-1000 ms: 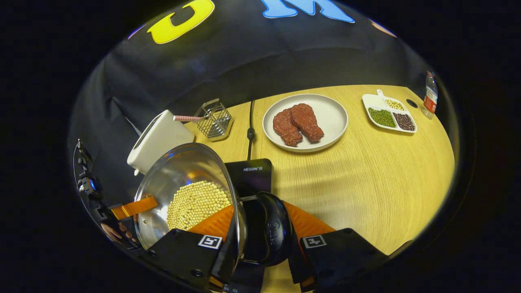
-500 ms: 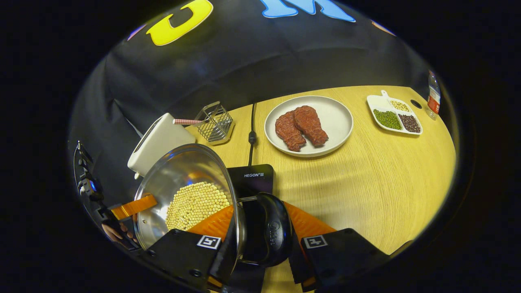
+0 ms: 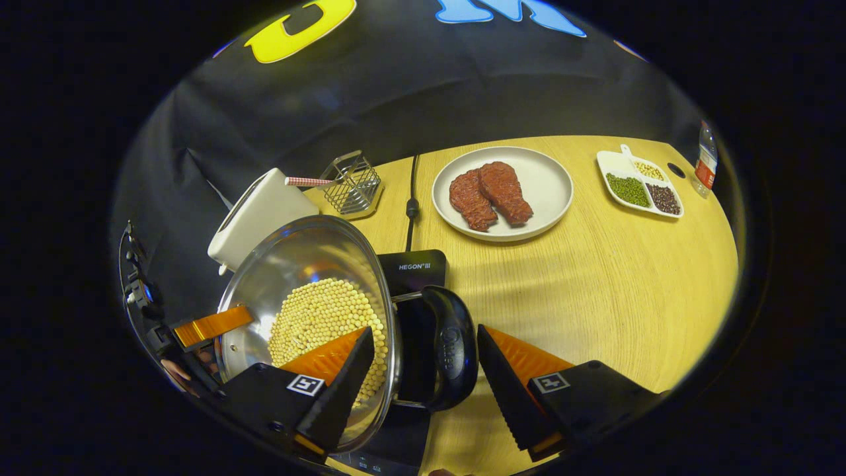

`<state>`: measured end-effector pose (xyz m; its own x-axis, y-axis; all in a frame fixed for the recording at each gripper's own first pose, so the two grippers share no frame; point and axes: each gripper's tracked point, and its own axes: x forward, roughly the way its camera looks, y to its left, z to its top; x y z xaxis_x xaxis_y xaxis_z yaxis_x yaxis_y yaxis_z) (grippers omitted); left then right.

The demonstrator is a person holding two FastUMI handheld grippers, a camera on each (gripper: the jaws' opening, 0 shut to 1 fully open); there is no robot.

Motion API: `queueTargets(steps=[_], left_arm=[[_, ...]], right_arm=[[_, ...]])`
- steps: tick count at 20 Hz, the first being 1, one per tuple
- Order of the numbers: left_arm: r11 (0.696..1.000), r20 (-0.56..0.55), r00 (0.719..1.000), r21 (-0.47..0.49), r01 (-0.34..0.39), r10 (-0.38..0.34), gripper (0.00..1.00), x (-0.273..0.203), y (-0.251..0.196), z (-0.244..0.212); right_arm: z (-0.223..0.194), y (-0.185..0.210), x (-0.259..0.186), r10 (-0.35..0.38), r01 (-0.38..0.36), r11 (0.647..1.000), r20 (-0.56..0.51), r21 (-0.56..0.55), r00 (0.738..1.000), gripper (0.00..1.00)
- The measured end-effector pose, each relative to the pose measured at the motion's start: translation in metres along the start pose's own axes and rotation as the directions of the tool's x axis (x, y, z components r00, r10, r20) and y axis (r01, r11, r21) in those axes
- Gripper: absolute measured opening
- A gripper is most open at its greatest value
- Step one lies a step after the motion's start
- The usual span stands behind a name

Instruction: First push the handle of the pot to place it horizontally, then grasp the pot with both hands and set it on the induction cooktop.

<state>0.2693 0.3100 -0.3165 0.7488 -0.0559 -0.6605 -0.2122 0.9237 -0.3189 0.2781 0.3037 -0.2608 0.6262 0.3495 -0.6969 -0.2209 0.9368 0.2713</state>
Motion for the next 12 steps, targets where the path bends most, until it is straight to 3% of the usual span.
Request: queueTargets(steps=[1, 2, 3, 5, 12], left_arm=[[1.0, 0.013, 1.0, 0.021, -0.015, 0.015, 0.9, -0.006, 0.001, 0.003], [0.998, 0.028, 0.999, 0.052, -0.027, 0.025, 0.84, -0.013, -0.001, 0.006], [0.995, 0.057, 0.997, 0.09, -0.047, 0.042, 0.9, -0.023, -0.002, 0.014], [0.982, 0.137, 0.988, 0.16, -0.098, 0.076, 0.9, -0.041, -0.003, 0.037], [0.966, 0.303, 0.95, 0.216, -0.142, 0.071, 0.89, -0.105, -0.041, 0.075]], right_arm=[[0.003, -0.004, -0.006, -0.013, 0.013, 1.0, 0.015, -0.013, 1.0, 0.98], [0.005, -0.008, -0.012, -0.028, 0.029, 0.999, 0.029, -0.029, 0.999, 0.98], [0.007, -0.011, -0.019, -0.037, 0.038, 0.998, 0.045, -0.043, 0.998, 0.98], [0.011, -0.015, -0.035, -0.041, 0.047, 0.996, 0.076, -0.071, 0.996, 0.98], [0.032, -0.034, -0.099, -0.069, 0.096, 0.987, 0.199, -0.126, 0.978, 0.97]])
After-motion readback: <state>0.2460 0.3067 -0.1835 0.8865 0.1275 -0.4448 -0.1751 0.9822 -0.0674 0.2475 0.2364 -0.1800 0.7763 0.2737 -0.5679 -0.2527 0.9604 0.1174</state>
